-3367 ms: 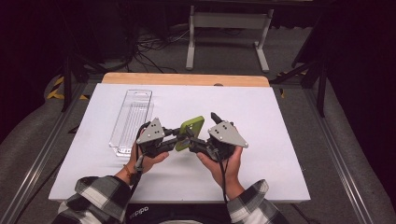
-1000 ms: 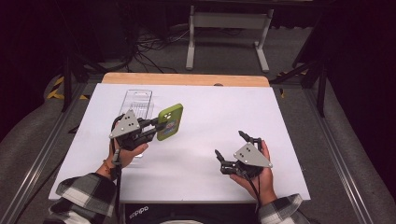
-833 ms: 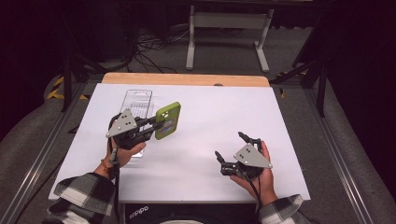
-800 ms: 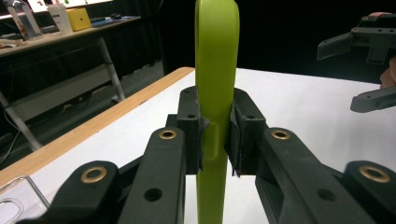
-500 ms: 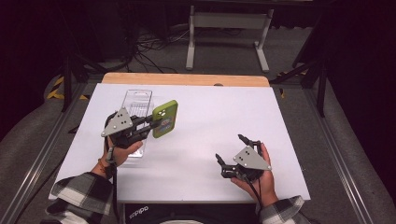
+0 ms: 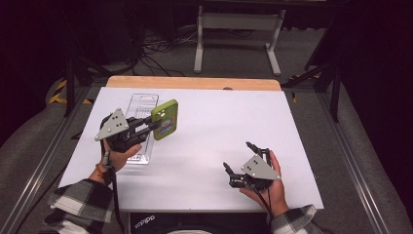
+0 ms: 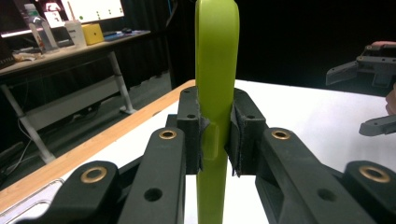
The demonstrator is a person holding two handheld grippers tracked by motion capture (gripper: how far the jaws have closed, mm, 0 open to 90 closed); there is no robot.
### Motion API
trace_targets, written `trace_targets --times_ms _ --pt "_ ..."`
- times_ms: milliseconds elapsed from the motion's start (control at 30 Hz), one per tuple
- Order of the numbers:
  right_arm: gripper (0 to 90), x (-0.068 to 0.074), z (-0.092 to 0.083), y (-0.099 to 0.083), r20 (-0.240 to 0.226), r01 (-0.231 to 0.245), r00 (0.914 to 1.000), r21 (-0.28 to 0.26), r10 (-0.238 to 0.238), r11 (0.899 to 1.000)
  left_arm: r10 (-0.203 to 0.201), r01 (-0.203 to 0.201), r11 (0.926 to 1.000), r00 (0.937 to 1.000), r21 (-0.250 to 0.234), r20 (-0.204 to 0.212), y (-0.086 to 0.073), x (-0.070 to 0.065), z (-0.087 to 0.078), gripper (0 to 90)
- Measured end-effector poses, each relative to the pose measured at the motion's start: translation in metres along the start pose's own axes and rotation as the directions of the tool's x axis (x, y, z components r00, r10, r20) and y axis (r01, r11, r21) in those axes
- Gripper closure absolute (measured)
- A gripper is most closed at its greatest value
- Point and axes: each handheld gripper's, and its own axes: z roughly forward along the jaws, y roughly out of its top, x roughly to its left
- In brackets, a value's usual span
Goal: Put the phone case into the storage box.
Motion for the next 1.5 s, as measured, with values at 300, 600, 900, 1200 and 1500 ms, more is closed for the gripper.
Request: trace_targets --times_ms 300,600,900,1200,1500 --pt "8.8 0.001 0.001 -0.001 -0.004 0.004 1.0000 0.000 -0.004 1.000 0.000 -0.001 0.9999 0.9999 -0.017 -0.011 0.002 0.008 -0.009 77.5" --pt "8.5 0.001 0.001 -0.001 0.003 0.001 1.0000 -0.006 -0.001 1.000 -0.009 0.007 0.9994 0.9994 -0.034 -0.034 0.002 0.014 -0.015 77.5" --pt "6.8 0.000 0.001 -0.001 0.011 -0.010 0.9999 -0.016 0.010 1.000 -0.017 0.016 0.9994 0.9986 -0.032 -0.050 -0.001 0.023 -0.019 77.5" --pt "6.8 0.001 0.003 -0.002 0.003 -0.003 1.0000 -0.010 0.003 1.000 -0.027 0.025 0.9993 0.9977 -0.027 -0.063 -0.004 0.030 -0.022 77.5" --pt "7.0 0.001 0.003 -0.002 -0.001 0.001 1.0000 -0.010 -0.001 1.000 -0.033 0.031 0.9991 0.9959 -0.028 -0.084 -0.006 0.037 -0.026 77.5"
